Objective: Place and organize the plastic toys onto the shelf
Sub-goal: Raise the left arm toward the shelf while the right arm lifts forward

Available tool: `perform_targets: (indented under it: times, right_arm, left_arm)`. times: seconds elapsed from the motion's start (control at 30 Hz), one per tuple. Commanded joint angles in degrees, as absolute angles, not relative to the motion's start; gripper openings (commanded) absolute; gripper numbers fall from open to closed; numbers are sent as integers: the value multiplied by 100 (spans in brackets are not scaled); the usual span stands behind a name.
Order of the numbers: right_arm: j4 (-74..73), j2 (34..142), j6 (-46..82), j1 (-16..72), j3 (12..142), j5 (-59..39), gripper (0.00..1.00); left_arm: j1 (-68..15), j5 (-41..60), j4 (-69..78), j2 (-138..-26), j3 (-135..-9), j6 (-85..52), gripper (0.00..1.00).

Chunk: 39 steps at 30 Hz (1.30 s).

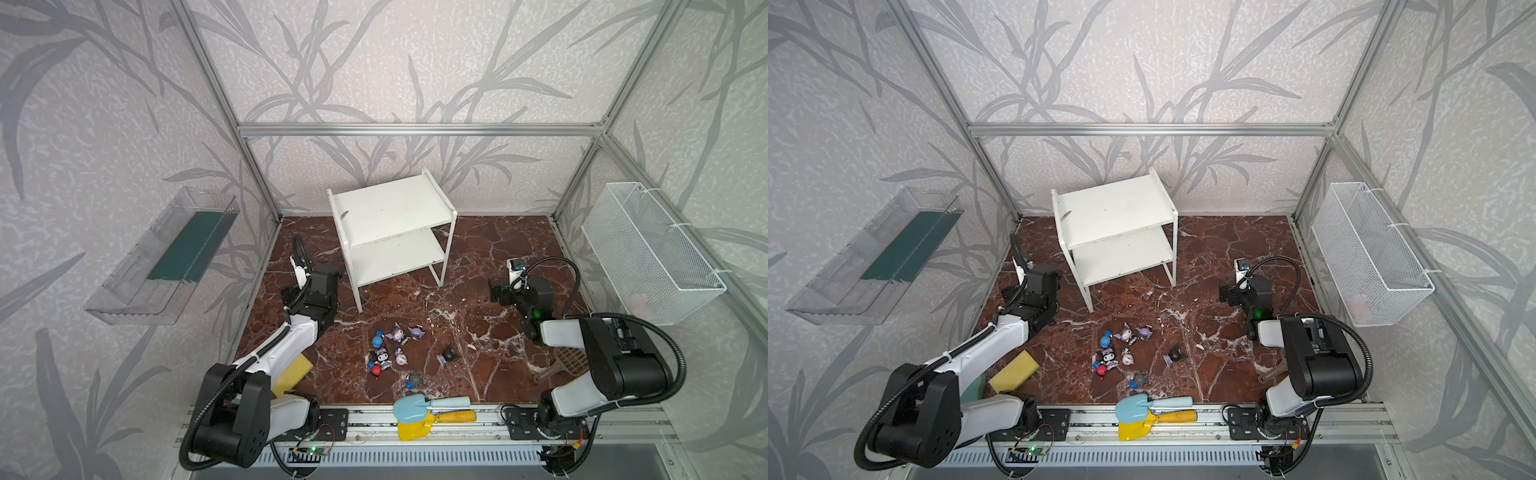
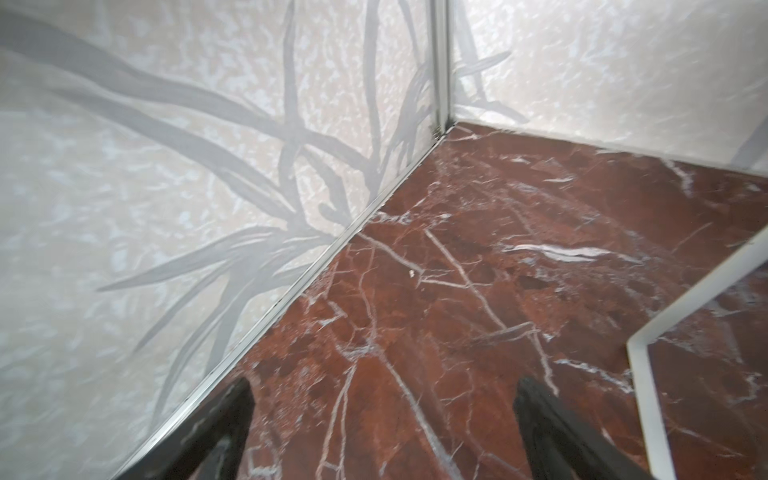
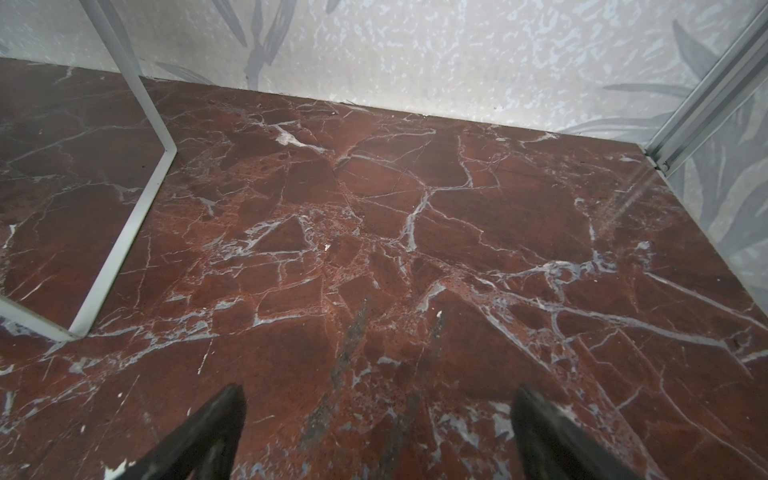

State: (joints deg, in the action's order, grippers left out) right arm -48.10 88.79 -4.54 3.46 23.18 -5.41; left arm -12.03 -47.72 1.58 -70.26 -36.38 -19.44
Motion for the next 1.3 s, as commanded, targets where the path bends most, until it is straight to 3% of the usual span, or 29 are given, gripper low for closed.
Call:
perform_targets:
  times: [0.0, 0.2, 0.4, 0.67, 0.87, 1.27]
  right_arm:
    - [-4816, 8864, -483, 393, 2356, -462, 99]
    - [-4786, 8772, -627, 524, 2378, -404, 99]
    - [-3893, 8421, -693, 587, 2668, -373, 99]
    - [-2222, 7542, -516, 1001, 3093, -316, 99]
    - [-844, 6680, -420, 1731, 3320, -113, 99]
    - [300, 5404, -59, 2414, 3401, -855, 99]
  left_arm:
    - [-1279, -5392, -1262, -6826, -3992, -2799, 99]
    - [-1296, -5226, -2651, -6391, -4254, -3573, 99]
    - [-1310, -4658, -3470, -5241, -4019, -3758, 99]
    - [-1508, -3051, -3339, -3968, -3696, -2957, 99]
    - [-1841, -1974, -3069, -4173, -3727, -2684, 99]
    - [-2249, -1207, -2236, -4889, -3808, -2481, 99]
